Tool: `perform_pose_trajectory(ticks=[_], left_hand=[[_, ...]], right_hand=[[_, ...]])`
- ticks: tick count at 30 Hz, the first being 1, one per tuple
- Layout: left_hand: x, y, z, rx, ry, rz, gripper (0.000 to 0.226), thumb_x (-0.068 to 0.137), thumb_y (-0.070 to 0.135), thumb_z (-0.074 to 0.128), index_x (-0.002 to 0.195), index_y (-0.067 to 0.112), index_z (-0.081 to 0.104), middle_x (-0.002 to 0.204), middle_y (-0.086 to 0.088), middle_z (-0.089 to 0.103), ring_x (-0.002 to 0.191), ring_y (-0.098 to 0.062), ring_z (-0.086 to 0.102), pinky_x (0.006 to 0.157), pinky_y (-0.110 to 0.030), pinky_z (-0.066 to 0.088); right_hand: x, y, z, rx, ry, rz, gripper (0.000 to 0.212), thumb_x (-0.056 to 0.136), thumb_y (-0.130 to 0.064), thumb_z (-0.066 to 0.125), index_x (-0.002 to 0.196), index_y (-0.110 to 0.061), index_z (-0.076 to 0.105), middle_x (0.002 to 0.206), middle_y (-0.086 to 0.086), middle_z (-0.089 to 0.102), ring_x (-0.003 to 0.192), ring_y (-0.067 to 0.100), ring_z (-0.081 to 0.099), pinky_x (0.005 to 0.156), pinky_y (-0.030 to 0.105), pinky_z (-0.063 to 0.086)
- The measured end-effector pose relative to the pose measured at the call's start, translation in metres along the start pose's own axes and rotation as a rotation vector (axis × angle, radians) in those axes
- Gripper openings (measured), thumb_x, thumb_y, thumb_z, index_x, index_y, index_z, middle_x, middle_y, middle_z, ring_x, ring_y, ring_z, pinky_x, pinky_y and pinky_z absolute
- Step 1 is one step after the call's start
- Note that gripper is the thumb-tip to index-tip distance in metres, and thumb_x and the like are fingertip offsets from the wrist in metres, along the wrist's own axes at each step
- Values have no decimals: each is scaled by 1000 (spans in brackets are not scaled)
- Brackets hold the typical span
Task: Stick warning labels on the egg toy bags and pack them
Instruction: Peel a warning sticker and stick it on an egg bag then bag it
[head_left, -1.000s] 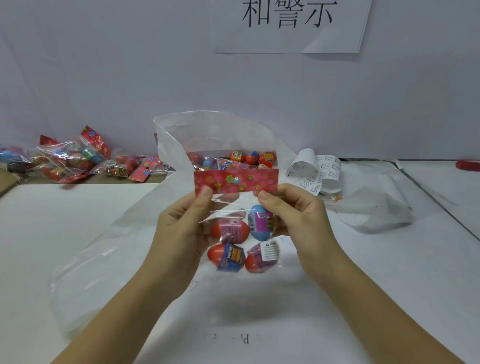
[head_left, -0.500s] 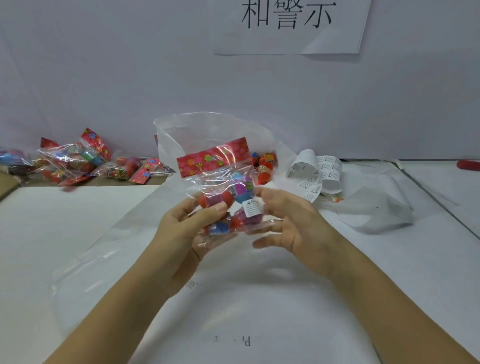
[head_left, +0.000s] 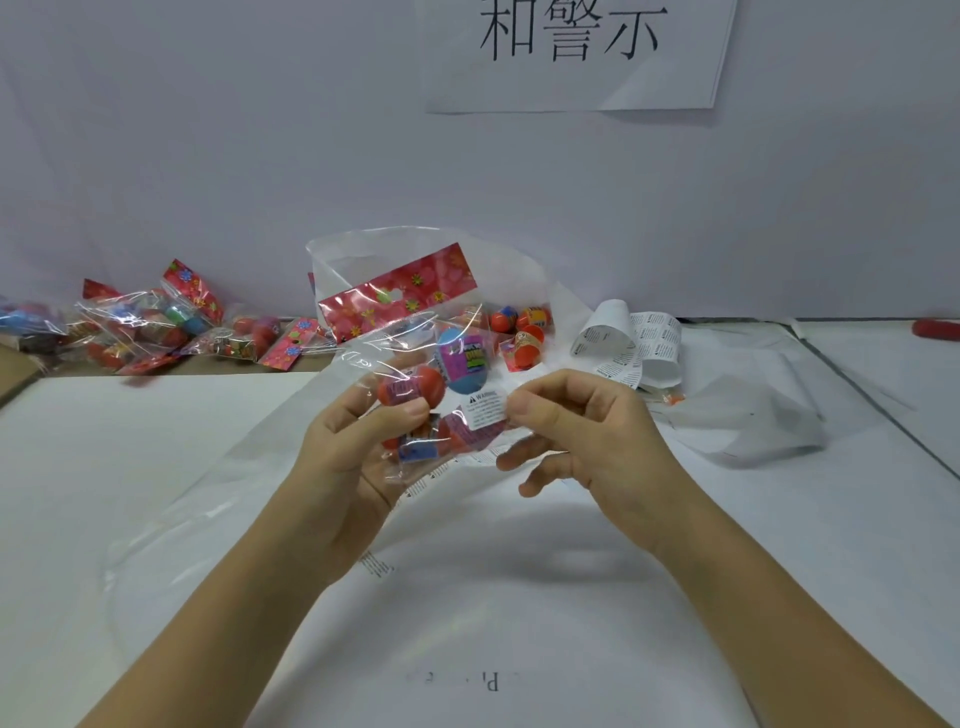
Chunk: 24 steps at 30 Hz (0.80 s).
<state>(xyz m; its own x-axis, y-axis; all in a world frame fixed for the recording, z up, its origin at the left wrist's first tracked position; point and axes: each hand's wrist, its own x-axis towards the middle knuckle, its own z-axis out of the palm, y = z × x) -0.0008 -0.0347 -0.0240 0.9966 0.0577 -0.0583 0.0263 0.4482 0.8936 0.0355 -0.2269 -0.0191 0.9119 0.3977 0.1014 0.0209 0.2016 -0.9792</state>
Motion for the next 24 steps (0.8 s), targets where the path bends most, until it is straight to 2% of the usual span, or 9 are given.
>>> perform_pose_trajectory(ticks=[2, 5, 8, 15, 17, 19, 21, 24], left_hand=[[0, 0, -2, -8, -13, 21, 56, 64, 8, 66, 119, 15, 64, 103, -15, 72, 83, -27, 74, 69, -32, 62], [1, -2, -3, -14, -15, 39, 48, 65, 6, 64, 110, 20, 70, 99, -12, 74, 81, -28, 74, 64, -30, 60], [2, -3, -1, 20, 9, 53, 51, 64, 7, 67, 114, 19, 68, 96, -11, 74, 81, -26, 74, 65, -31, 61], [1, -7, 1, 45, 67, 66, 52, 63, 8, 78, 113, 18, 68, 101, -12, 75, 89, -27, 74, 62, -27, 59], [1, -6, 2, 59, 74, 64, 61, 63, 9, 85, 119, 16, 64, 105, -13, 74, 92, -28, 74, 66, -28, 60], [1, -10, 1, 77, 73, 73, 67, 57, 19, 82, 122, 16, 63, 107, -13, 74, 94, -28, 73, 70, -28, 60], [1, -13, 1, 77, 57, 70, 70, 59, 21, 85, 124, 15, 61, 108, -13, 74, 95, -27, 73, 73, -28, 60], [5, -20, 10, 72, 6, 0, 59, 69, 12, 81, 124, 20, 60, 106, -9, 75, 98, -28, 72, 78, -31, 60]], right_hand=[[-1, -1, 2, -53, 1, -22, 12, 68, -30, 73, 77, -21, 73, 77, 3, 74, 65, 25, 71, 47, 28, 53], [-2, 0, 2, -102, 21, -55, 6, 79, -19, 70, 84, -16, 70, 75, 0, 73, 64, 22, 71, 48, 28, 54], [-1, 3, 2, -115, 54, -76, 5, 88, -12, 65, 86, -14, 68, 73, -2, 73, 62, 22, 70, 49, 27, 55], [0, 9, 7, -74, 127, -13, 9, 95, -16, 57, 94, -16, 65, 82, -1, 72, 64, 24, 72, 49, 29, 56], [-1, 10, 8, 26, 89, 48, 16, 90, -30, 61, 100, -18, 63, 96, 4, 69, 73, 25, 72, 49, 33, 56], [-2, 11, 10, 97, 26, 101, 39, 76, -42, 67, 109, -23, 60, 105, 6, 67, 81, 25, 72, 51, 36, 56], [-4, 9, 13, 44, 20, 73, 47, 71, -39, 71, 114, -25, 60, 103, 8, 68, 81, 25, 73, 53, 34, 57], [-4, -5, 10, 46, 128, -2, 41, 70, -32, 72, 109, -23, 63, 93, 7, 72, 74, 25, 72, 56, 30, 57]])
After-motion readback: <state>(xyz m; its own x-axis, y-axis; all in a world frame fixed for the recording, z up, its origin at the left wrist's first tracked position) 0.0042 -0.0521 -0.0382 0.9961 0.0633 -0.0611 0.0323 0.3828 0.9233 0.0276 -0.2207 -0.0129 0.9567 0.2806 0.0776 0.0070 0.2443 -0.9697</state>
